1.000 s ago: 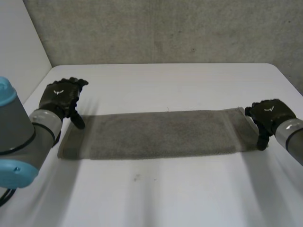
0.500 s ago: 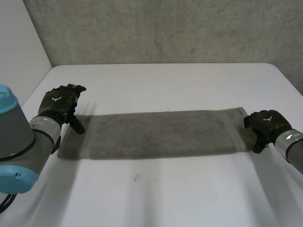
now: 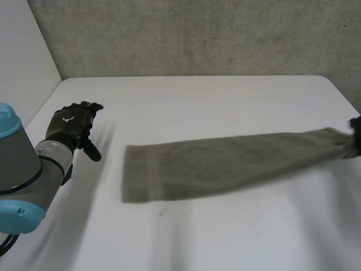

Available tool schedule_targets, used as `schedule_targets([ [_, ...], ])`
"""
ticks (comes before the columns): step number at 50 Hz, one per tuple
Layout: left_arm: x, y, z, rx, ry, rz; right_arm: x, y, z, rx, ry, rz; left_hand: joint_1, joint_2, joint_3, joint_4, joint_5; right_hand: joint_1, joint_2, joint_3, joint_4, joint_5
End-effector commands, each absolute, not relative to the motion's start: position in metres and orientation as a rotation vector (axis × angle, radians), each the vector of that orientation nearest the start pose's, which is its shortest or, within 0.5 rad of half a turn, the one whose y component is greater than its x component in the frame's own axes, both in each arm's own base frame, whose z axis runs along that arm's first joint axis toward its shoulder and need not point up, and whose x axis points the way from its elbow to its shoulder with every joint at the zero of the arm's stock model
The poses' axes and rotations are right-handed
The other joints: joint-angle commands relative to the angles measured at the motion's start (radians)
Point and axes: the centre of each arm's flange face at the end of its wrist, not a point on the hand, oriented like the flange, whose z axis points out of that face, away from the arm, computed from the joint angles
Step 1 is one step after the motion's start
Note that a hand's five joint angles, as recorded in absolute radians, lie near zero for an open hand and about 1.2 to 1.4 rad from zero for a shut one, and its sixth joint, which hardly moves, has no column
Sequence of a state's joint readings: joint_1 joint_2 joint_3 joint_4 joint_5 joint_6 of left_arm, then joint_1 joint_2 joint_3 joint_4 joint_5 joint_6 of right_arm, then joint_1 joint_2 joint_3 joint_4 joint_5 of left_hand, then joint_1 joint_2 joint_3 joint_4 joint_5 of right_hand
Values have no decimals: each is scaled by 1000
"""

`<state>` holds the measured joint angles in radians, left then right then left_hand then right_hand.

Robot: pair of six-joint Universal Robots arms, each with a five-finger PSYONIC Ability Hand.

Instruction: Fold the laundry

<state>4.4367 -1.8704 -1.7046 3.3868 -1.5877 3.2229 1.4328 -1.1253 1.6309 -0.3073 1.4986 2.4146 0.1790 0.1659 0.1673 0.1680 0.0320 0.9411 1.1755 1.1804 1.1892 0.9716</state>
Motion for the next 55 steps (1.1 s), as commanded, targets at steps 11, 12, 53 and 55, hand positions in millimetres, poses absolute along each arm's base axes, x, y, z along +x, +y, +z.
schedule_targets([
  [11,-218,-289,193,436,2479,-2064,213,-336,214,-1345,1990,-2417,-4,9,7,7,-32,455,221,216,207,250],
  [12,-218,-289,193,436,2479,-2064,214,-336,214,-1346,1988,-2416,-4,9,7,7,-32,455,221,216,207,250],
  [53,-326,-237,184,894,2525,-2197,216,-248,154,-839,2347,-1626,-1,12,11,10,-28,-767,-1001,-1006,-1015,-972],
  [55,-328,-237,177,905,2534,-2171,208,-252,143,-879,2383,-1630,-1,12,11,10,-28,-675,-910,-914,-923,-880],
])
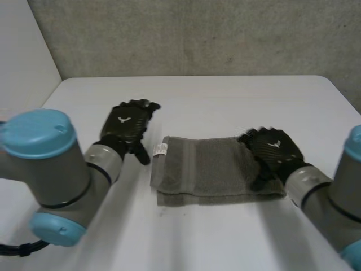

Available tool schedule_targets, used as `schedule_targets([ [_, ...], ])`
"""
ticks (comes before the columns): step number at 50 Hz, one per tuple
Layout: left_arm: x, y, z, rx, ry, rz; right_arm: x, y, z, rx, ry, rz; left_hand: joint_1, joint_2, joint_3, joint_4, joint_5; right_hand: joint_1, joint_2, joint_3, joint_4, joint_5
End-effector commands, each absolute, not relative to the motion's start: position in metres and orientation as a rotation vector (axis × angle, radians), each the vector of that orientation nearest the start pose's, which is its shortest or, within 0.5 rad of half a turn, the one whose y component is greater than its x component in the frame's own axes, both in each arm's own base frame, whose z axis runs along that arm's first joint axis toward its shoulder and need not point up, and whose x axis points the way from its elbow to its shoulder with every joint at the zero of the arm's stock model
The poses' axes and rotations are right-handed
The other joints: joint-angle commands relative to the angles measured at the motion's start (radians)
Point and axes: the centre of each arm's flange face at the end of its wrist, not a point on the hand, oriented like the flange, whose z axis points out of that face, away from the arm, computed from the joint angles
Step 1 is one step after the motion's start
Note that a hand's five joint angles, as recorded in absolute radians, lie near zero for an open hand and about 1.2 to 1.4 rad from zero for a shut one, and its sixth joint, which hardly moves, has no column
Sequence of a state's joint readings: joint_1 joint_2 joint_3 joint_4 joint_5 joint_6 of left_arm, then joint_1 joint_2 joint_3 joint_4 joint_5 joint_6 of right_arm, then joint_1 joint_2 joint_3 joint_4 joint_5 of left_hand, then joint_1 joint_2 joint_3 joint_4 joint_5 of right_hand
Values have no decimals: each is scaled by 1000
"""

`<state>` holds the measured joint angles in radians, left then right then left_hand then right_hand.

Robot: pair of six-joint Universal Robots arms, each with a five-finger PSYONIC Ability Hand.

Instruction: Fold the laundry

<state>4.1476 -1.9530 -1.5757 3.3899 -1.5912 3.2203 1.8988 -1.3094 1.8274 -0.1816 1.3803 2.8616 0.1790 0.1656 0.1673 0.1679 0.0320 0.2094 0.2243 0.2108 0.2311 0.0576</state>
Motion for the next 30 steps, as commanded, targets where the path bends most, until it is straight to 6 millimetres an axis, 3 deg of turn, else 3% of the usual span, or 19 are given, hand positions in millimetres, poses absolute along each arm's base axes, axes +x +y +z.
schedule_targets([
  [1,-329,-237,171,915,2547,-2149,208,-252,143,-879,2383,-1630,-1,13,11,10,-28,58,43,56,36,35],
  [2,-329,-237,171,915,2547,-2149,205,-253,134,-921,2405,-1619,-1,13,11,10,-28,249,235,248,228,227],
  [3,-329,-235,167,921,2557,-2132,205,-253,134,-921,2405,-1619,-1,13,11,10,-28,251,236,250,230,229],
  [5,-328,-234,164,927,2568,-2119,197,-262,125,-971,2430,-1633,-4,10,8,7,-31,844,830,843,823,822],
  [6,-327,-233,162,925,2575,-2108,197,-262,125,-971,2430,-1633,-4,10,8,7,-31,847,832,846,826,825],
  [7,-327,-233,162,925,2575,-2108,194,-268,124,-998,2428,-1667,-4,10,8,7,-31,1183,1169,1182,1162,1161],
  [12,-323,-231,166,910,2575,-2111,194,-286,136,-1104,2345,-1888,-4,9,7,7,-32,1187,1172,1185,1165,1164],
  [15,-319,-230,173,892,2564,-2130,212,-286,153,-1227,2208,-2033,-4,9,7,7,-32,1187,1172,1185,1165,1164],
  [16,-317,-230,176,883,2557,-2140,234,-277,168,-1300,2079,-2089,-4,9,7,7,-32,1187,1172,1185,1165,1164],
  [17,-317,-230,176,883,2557,-2140,234,-277,168,-1301,2077,-2090,-4,9,7,7,-32,1187,1172,1185,1165,1164],
  [19,-314,-230,183,856,2542,-2162,282,-248,188,-1393,1835,-2118,-4,9,7,7,-32,1187,1172,1185,1165,1164],
  [20,-314,-230,183,856,2542,-2162,283,-247,188,-1394,1834,-2118,-4,9,7,7,-32,1187,1172,1185,1165,1164],
  [21,-311,-232,186,829,2531,-2166,303,-231,191,-1436,1733,-2099,-4,9,7,7,-32,1187,1172,1185,1165,1164],
  [22,-309,-232,187,805,2522,-2166,321,-215,187,-1493,1651,-2067,-4,9,7,7,-32,1187,1172,1185,1165,1164],
  [23,-309,-232,187,804,2522,-2166,321,-215,187,-1494,1651,-2066,-4,9,7,7,-32,1187,1172,1185,1165,1164],
  [25,-307,-233,189,774,2511,-2163,350,-182,170,-1585,1543,-1952,-4,9,7,7,-32,1187,1172,1185,1165,1164],
  [28,-299,-238,189,691,2488,-2144,359,-165,160,-1627,1505,-1895,-4,9,7,7,-32,1187,1172,1185,1165,1164],
  [30,-293,-240,188,625,2474,-2118,367,-143,139,-1681,1493,-1795,-4,9,7,7,-32,1187,1172,1185,1165,1164],
])
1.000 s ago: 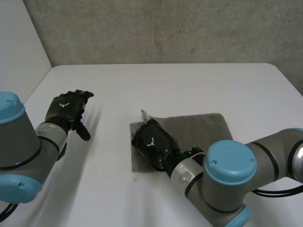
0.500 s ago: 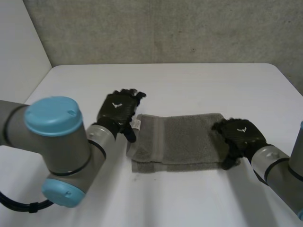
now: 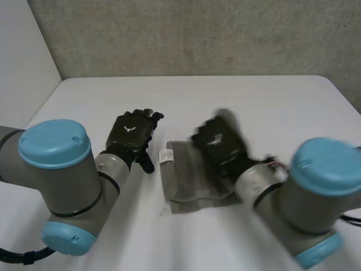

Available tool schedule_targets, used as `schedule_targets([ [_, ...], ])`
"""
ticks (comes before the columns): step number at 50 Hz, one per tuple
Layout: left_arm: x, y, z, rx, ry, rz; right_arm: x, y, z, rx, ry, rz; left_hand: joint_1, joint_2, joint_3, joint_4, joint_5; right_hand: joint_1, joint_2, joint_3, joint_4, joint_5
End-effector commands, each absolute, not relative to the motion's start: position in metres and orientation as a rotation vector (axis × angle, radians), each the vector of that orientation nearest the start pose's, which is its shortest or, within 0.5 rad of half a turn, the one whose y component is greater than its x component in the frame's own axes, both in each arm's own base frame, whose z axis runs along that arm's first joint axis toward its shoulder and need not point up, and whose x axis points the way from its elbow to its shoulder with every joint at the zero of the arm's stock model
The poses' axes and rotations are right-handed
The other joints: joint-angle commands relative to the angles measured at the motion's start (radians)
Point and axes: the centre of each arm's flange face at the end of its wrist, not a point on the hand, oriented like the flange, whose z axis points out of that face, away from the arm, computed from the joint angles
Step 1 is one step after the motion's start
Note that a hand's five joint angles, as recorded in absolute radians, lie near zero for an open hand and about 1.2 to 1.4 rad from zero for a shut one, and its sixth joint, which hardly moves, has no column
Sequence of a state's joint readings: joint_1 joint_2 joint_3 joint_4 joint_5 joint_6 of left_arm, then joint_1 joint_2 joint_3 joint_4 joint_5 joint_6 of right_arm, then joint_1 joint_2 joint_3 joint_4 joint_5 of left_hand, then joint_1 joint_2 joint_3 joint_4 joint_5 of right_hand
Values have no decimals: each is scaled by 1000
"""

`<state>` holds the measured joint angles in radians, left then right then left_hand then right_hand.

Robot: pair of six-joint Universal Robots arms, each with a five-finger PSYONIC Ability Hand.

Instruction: Fold the laundry

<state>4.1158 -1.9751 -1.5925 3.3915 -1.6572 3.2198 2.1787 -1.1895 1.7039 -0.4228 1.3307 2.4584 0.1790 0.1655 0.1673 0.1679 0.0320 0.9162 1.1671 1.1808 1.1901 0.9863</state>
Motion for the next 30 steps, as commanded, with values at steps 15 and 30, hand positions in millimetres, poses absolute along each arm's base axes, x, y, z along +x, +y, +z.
schedule_targets([
  [15,-309,-237,214,602,2463,-2227,322,-197,223,-972,1810,-1937,5,19,17,16,-22,-742,-993,-1006,-1016,-986],
  [30,-344,-219,177,687,2722,-2006,304,-245,176,-848,2185,-1383,20,33,32,31,-8,-742,-993,-1006,-1016,-986],
])
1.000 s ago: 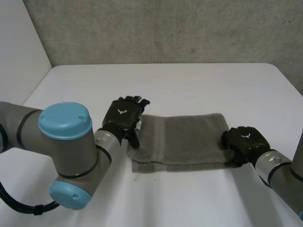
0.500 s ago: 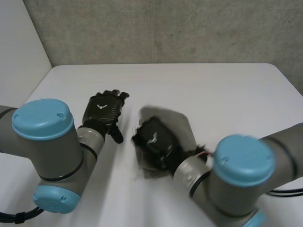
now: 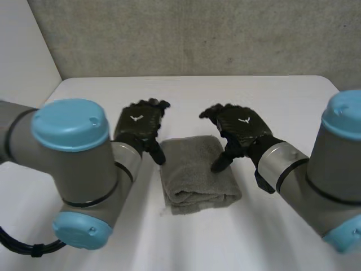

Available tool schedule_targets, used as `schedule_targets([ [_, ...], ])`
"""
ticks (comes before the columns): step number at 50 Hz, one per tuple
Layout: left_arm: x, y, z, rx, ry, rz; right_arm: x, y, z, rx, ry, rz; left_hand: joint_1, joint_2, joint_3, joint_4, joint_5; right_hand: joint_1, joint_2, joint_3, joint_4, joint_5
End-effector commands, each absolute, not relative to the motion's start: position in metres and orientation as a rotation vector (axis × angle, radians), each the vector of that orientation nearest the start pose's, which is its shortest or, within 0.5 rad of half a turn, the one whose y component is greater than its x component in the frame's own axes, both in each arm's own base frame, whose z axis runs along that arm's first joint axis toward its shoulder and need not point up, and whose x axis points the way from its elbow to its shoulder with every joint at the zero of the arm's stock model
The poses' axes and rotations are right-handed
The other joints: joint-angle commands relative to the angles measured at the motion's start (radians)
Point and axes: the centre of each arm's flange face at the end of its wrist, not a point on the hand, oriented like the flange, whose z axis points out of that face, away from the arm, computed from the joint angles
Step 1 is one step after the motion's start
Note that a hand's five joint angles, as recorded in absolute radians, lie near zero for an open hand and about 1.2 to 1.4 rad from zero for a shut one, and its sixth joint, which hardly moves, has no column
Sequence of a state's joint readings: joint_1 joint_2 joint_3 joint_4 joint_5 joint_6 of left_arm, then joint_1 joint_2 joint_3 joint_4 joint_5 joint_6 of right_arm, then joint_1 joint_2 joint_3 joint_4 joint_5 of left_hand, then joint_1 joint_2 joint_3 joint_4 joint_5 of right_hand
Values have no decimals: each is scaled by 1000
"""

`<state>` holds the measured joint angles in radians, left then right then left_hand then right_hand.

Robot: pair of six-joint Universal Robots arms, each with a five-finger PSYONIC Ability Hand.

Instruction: Fold the laundry

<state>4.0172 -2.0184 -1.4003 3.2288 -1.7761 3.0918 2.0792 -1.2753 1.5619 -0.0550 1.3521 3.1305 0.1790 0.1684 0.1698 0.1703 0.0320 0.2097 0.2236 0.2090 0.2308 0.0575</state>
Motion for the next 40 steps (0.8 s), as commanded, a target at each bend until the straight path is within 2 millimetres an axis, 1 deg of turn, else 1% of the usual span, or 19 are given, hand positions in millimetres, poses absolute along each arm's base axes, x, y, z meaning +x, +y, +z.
schedule_targets([
  [1,-345,-220,168,696,2735,-1971,304,-245,176,-848,2185,-1383,20,30,29,29,-8,-35,-49,-34,-56,-58],
  [5,-344,-221,143,723,2764,-1872,306,-249,152,-929,2222,-1340,17,27,26,26,-11,-35,-49,-34,-56,-58],
  [10,-340,-217,130,730,2793,-1799,308,-251,141,-1004,2224,-1342,5,16,14,14,-22,-35,-49,-34,-56,-58],
  [14,-336,-216,128,733,2801,-1780,309,-254,140,-1025,2204,-1382,-1,10,8,8,-28,-35,-49,-34,-56,-58],
  [19,-335,-218,149,709,2774,-1859,309,-258,144,-1016,2191,-1426,-1,10,8,8,-28,-35,-49,-34,-56,-58],
  [22,-333,-219,165,689,2754,-1917,307,-259,158,-1000,2174,-1477,-1,10,8,8,-28,-35,-49,-34,-56,-58],
  [24,-329,-221,192,655,2714,-2008,304,-260,197,-956,2117,-1617,-1,10,8,8,-28,-35,-49,-34,-56,-58],
  [25,-329,-221,193,655,2714,-2008,304,-260,197,-956,2117,-1618,-1,10,8,8,-28,-35,-49,-34,-56,-58],
  [26,-326,-221,211,631,2691,-2060,301,-260,220,-927,2084,-1707,2,13,11,11,-25,-35,-49,-34,-56,-58],
  [27,-326,-221,211,631,2691,-2060,296,-262,245,-881,2050,-1809,2,13,11,11,-25,-35,-49,-34,-56,-58],
  [28,-320,-222,230,600,2665,-2107,296,-262,245,-881,2049,-1810,5,16,14,14,-22,-35,-49,-34,-56,-58],
  [29,-312,-225,251,565,2641,-2150,289,-265,270,-826,2023,-1909,5,16,14,14,-22,-35,-49,-34,-56,-58],
  [30,-312,-225,251,565,2640,-2150,289,-265,271,-826,2023,-1910,5,16,14,14,-22,-35,-49,-34,-56,-58],
  [32,-294,-227,286,519,2615,-2187,273,-268,315,-713,1998,-2079,5,16,14,14,-22,-35,-49,-34,-56,-58],
  [33,-294,-227,286,518,2615,-2187,273,-268,316,-713,1998,-2079,5,16,14,14,-22,-35,-49,-34,-56,-58],
  [34,-285,-228,302,498,2607,-2193,265,-266,332,-669,2009,-2123,8,19,17,17,-19,-35,-49,-34,-56,-58],
  [35,-285,-228,302,498,2607,-2193,260,-264,343,-639,2029,-2145,8,19,17,17,-19,-35,-49,-34,-56,-58],
  [37,-265,-227,332,448,2601,-2188,255,-262,348,-617,2062,-2151,5,16,14,14,-22,-35,-49,-34,-56,-58],
  [40,-241,-231,351,369,2588,-2171,244,-264,347,-582,2149,-2135,8,19,17,17,-19,-35,-49,-34,-56,-58],
])
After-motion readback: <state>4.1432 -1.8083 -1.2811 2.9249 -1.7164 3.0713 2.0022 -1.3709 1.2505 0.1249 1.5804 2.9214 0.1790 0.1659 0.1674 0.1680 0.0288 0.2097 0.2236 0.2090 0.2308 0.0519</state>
